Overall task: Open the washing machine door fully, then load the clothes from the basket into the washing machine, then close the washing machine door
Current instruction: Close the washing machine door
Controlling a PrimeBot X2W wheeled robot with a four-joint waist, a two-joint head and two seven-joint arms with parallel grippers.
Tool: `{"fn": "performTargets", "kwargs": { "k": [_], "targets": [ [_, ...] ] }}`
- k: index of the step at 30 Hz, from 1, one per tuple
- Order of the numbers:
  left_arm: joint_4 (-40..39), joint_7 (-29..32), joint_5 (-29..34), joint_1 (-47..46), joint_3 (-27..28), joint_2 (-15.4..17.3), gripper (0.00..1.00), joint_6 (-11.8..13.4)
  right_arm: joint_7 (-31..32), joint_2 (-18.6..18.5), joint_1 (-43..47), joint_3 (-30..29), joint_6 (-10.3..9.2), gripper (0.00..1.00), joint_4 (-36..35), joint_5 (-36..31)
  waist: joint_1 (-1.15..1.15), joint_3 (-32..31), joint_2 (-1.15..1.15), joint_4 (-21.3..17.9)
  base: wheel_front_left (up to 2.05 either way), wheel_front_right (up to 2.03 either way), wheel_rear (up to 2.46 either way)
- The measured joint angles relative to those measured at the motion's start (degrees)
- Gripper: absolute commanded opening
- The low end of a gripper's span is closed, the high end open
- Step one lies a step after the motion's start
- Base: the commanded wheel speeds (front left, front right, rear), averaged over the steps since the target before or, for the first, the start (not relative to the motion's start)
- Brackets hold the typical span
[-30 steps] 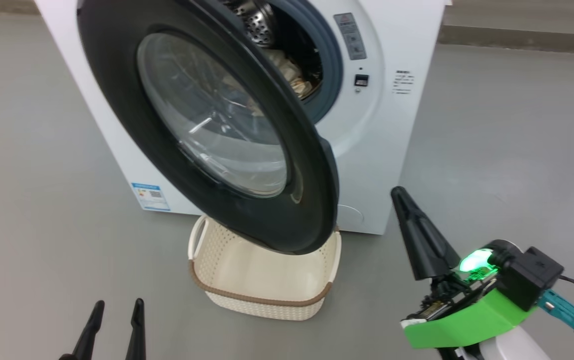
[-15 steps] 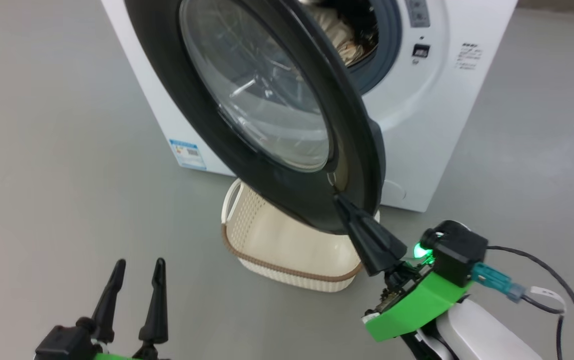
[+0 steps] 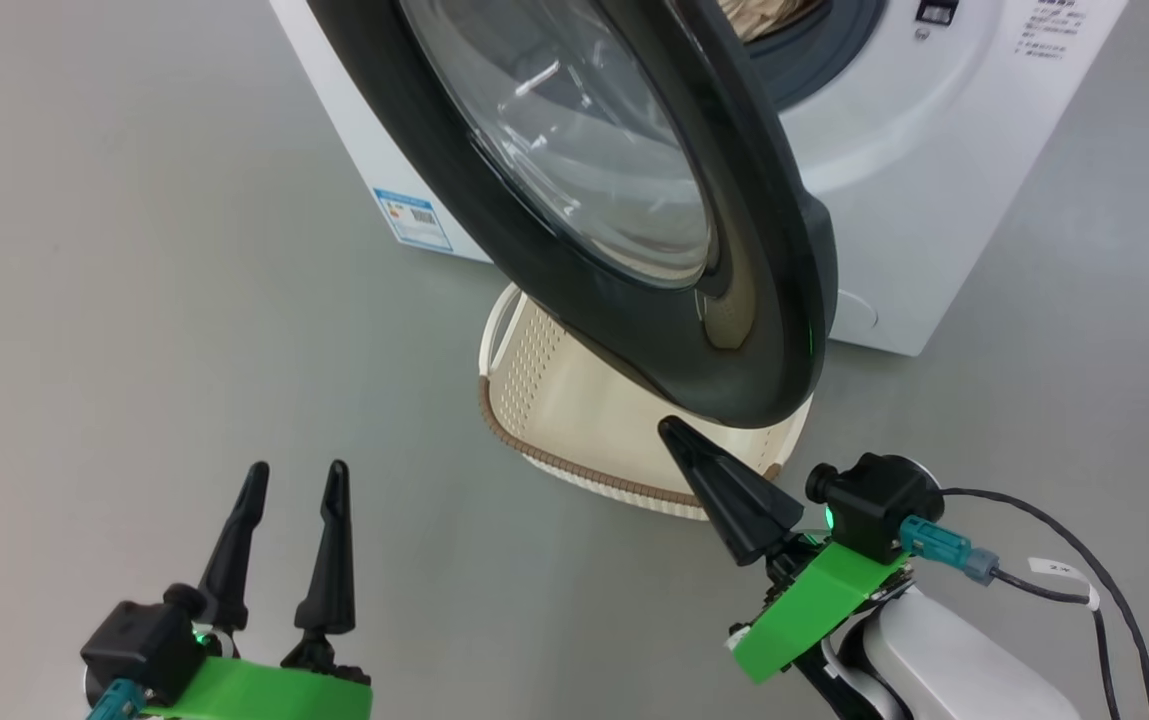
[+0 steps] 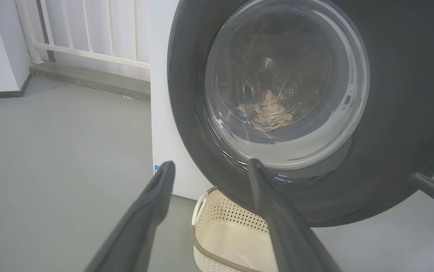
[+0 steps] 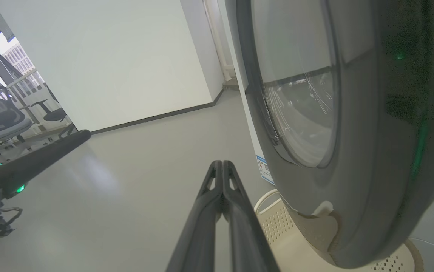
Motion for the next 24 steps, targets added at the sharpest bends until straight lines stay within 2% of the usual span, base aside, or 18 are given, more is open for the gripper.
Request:
{"fn": "performTargets", "kwargs": {
  "k": [4,8,24],
  "targets": [
    [0.2,0.0,-0.3,-0.8,-0.4,-0.1,1.0,0.0,0.0,-0.1,-0.5,-0.8,0.0,0.0,2.1,0.0,0.0,1.5,0.0,0.3,0.0,0.0,0.0],
    [0.2,0.0,-0.4,-1.3,-0.8,-0.2,1.0,0.0,0.0,0.1,-2.0,-4.1,0.0,0.0,3.4,-0.6,0.0,2.6,0.0,0.5,0.0,0.0,0.0],
    [0.4,0.0,-0.4,-3.1,-1.7,-0.8,1.0,0.0,0.0,1.1,-2.3,-11.2,0.08,0.0,2.5,-2.5,0.0,4.7,0.0,0.0,0.0,0.0,0.0]
  ]
}}
